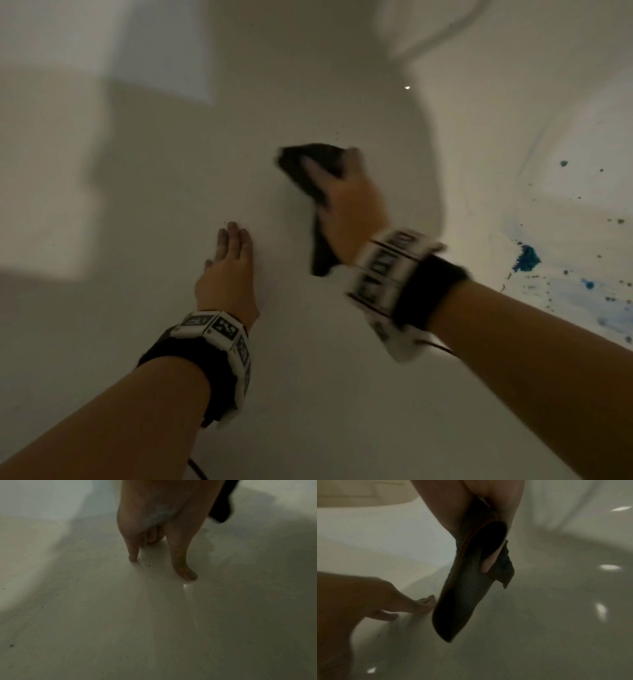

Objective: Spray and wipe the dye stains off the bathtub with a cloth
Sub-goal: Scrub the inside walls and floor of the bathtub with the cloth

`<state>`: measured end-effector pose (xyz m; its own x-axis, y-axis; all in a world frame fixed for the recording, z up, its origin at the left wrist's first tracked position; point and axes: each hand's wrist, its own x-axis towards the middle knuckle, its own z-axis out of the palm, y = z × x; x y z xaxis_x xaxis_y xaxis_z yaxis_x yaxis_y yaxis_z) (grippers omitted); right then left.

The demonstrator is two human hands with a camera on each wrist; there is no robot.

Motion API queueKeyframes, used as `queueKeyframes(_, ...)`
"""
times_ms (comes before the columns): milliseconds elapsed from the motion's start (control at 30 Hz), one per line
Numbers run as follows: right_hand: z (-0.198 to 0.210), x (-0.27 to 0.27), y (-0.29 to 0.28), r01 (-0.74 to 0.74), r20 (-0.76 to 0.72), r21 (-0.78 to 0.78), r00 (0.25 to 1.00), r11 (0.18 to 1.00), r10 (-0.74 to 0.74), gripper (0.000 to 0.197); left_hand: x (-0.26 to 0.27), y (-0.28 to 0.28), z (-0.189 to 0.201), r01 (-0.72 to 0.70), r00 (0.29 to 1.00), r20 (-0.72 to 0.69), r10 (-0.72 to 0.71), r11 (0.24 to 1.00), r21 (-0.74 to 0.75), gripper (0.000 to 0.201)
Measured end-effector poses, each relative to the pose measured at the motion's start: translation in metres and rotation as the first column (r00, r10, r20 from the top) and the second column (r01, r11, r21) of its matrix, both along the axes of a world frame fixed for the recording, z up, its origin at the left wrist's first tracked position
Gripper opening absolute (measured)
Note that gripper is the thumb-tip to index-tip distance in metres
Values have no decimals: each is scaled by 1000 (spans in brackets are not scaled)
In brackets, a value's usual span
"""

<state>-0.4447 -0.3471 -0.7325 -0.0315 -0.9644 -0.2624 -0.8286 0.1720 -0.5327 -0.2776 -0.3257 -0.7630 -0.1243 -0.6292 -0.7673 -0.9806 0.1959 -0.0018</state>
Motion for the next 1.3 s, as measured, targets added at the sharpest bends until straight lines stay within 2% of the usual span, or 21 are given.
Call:
queueKeyframes(67,-13,39,-38,-140,26,113,990,984,138,51,-2,0,2,-22,1000,-4,22,1000,4,107)
queueKeyframes(167,-36,67,-67,-315,64,340,948,886,313,54,-5,-4,3,-56,998,1,56,998,29,104)
queueKeyframes(233,-44,59,-71,-354,-13,436,917,827,399,54,-3,-5,1,-23,1000,2,23,999,26,110)
queueKeyframes(267,-47,49,-70,-335,-55,433,917,837,396,52,-1,-5,1,-6,1000,4,5,1000,23,113)
queueKeyframes(367,-51,9,-67,-129,-227,358,949,925,220,51,0,-5,2,12,1000,16,-12,1000,25,118)
queueKeyframes(433,-53,-25,-65,49,-336,327,940,944,67,52,0,-5,3,8,1000,18,-9,999,34,121)
queueKeyframes(533,-55,-80,-49,261,-441,311,892,914,-105,52,4,-7,1,3,1000,19,-4,999,47,125)
queueKeyframes(633,-60,-133,-15,386,-535,301,826,872,-181,56,4,-6,-2,6,1000,28,-7,999,32,127)
queueKeyframes(733,-57,-180,25,500,-511,299,803,813,-306,65,0,-8,-2,31,998,62,-32,999,17,127)
queueKeyframes(833,-29,-212,51,553,-340,339,826,761,-449,94,-4,-12,0,78,986,145,-79,997,10,128)
queueKeyframes(867,-15,-221,57,581,-289,347,813,736,-505,96,-7,-12,2,108,976,188,-111,994,25,127)
queueKeyframes(967,25,-246,73,646,-220,300,763,702,-608,75,-24,-11,15,254,916,306,-259,966,58,104)
queueKeyframes(1033,50,-259,92,623,-319,283,778,729,-541,77,-45,-4,31,349,893,276,-356,934,77,80)
queueKeyframes(1100,81,-262,116,581,-349,306,806,754,-479,74,-66,6,52,385,893,212,-398,917,101,65)
queueKeyframes(1200,134,-254,155,551,-289,377,833,744,-471,37,-95,28,96,396,903,121,-412,908,133,60)
queueKeyframes(1233,153,-249,168,532,-271,403,847,745,-458,32,-104,37,115,400,905,93,-416,904,147,61)
queueKeyframes(1300,187,-240,191,437,-275,469,898,767,-344,35,-117,60,153,413,903,34,-428,888,201,63)
